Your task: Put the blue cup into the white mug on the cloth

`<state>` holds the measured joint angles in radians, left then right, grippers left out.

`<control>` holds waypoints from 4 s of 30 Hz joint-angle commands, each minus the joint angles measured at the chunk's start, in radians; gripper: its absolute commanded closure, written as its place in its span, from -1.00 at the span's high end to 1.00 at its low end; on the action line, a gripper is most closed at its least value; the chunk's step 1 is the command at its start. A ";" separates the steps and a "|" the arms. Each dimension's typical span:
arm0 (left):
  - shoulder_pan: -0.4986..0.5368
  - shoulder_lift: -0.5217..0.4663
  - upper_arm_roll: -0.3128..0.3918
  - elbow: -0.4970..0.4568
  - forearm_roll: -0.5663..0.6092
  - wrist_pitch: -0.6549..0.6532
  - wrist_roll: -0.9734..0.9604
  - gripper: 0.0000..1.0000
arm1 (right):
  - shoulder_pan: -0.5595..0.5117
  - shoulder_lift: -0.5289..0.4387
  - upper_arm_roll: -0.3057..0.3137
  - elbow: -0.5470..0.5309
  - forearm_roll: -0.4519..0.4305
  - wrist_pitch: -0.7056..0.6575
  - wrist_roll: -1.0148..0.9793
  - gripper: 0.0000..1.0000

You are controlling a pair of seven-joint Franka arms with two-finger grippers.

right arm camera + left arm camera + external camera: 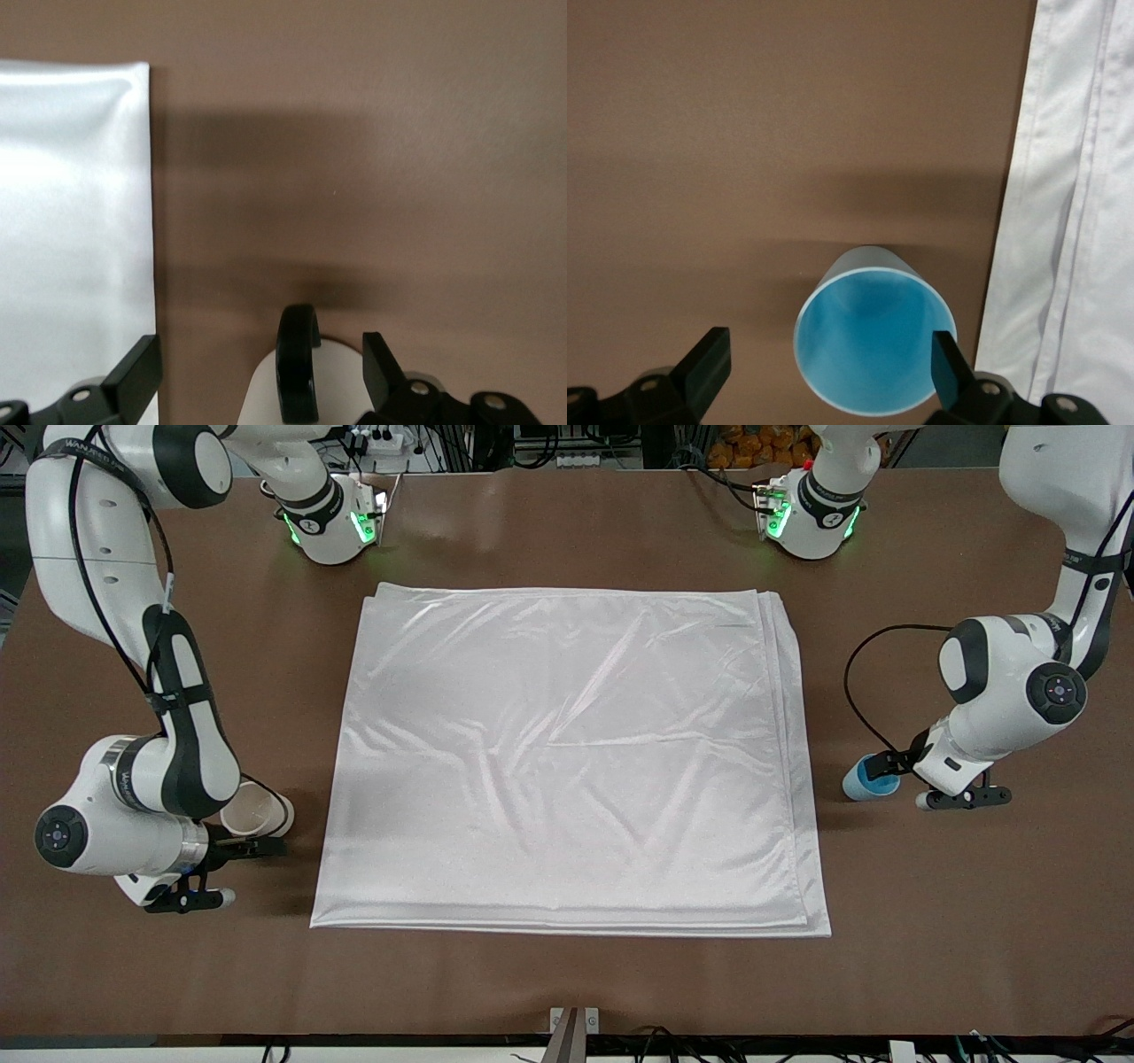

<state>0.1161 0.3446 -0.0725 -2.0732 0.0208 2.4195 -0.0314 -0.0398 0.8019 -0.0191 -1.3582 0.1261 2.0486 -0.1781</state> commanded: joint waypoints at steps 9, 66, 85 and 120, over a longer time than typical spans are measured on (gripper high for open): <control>0.017 0.031 -0.001 -0.018 0.016 0.076 0.012 1.00 | -0.022 0.008 0.005 0.031 0.027 -0.148 -0.041 0.18; 0.020 -0.036 -0.012 -0.041 0.018 0.132 0.125 -1.00 | 0.212 -0.024 0.136 0.165 0.060 -0.286 0.690 -1.00; 0.016 -0.098 -0.145 0.169 -0.002 -0.207 -0.016 -1.00 | 0.431 -0.010 0.137 0.175 0.056 -0.076 1.201 -1.00; -0.211 -0.044 -0.329 0.407 0.008 -0.425 -0.673 -1.00 | 0.540 0.083 0.139 0.108 0.089 0.206 1.341 -1.00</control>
<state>-0.0390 0.2568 -0.4034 -1.7421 0.0221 2.0299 -0.6203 0.4915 0.8763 0.1239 -1.2513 0.1978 2.2265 1.1525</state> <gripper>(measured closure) 0.956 0.811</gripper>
